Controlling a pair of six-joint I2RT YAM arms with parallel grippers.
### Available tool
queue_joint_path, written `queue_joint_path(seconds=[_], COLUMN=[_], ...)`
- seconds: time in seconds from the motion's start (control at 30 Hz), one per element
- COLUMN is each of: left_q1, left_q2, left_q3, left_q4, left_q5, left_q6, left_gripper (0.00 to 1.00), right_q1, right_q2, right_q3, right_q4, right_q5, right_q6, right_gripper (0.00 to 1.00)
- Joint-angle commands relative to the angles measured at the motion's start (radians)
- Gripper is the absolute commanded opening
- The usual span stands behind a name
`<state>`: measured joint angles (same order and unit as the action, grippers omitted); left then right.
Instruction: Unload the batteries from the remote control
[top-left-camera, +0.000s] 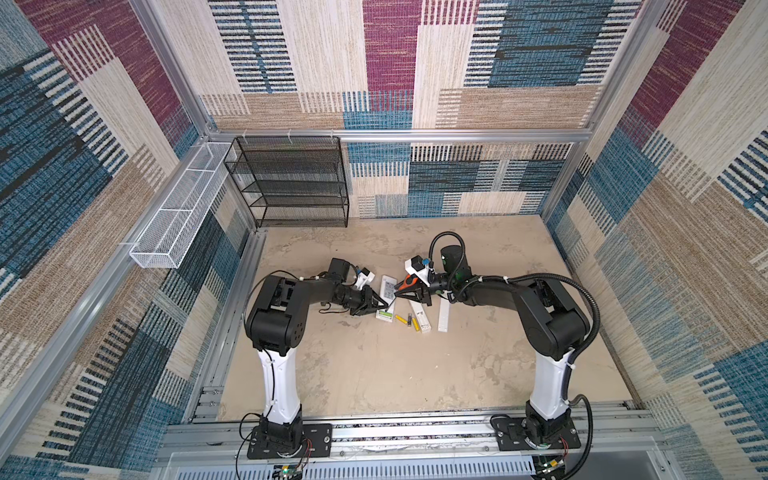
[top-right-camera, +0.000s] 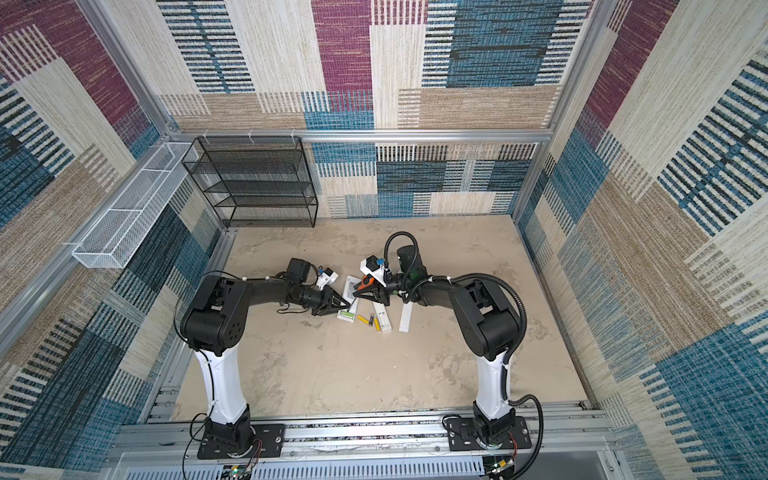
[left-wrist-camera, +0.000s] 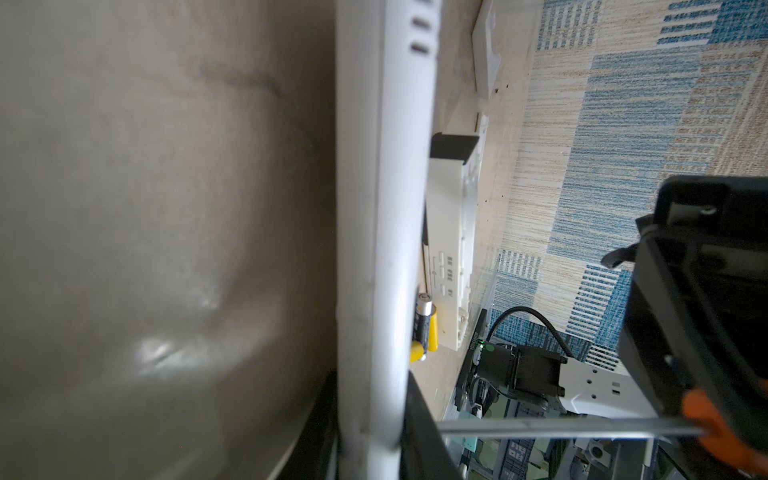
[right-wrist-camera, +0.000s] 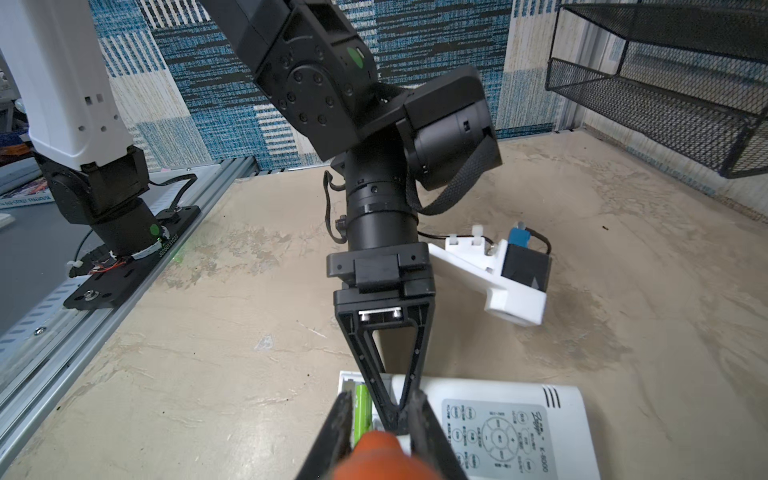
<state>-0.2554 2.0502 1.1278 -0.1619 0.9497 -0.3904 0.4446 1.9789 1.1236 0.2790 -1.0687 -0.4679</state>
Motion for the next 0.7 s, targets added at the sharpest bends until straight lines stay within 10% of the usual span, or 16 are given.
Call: queue_joint_path(seconds=[0.0, 0.4, 0.67], left_q1=[-0.004, -0.004, -0.003], left_q2=[0.013, 0.022, 0.003], left_q3=[0.004, 0.047, 0.013], left_q4=[-0.08, -0.152, -0.106], left_q5=[-0.076, -0.082, -0.132], left_q6=[0.019, 0.068, -0.008], left_gripper=[0.0, 0.0, 0.0], right_q1=[0.008, 0.028, 0.031], right_q2=[0.043, 0.114, 0.095], right_q3=[0.041, 0.208, 0.092], right_q4=[-0.235, -0.409, -0.175], right_q5=[0.123, 0.19, 0.227], right_q6=[-0.102, -0.196, 0.032], right_gripper=[0.0, 0.0, 0.0])
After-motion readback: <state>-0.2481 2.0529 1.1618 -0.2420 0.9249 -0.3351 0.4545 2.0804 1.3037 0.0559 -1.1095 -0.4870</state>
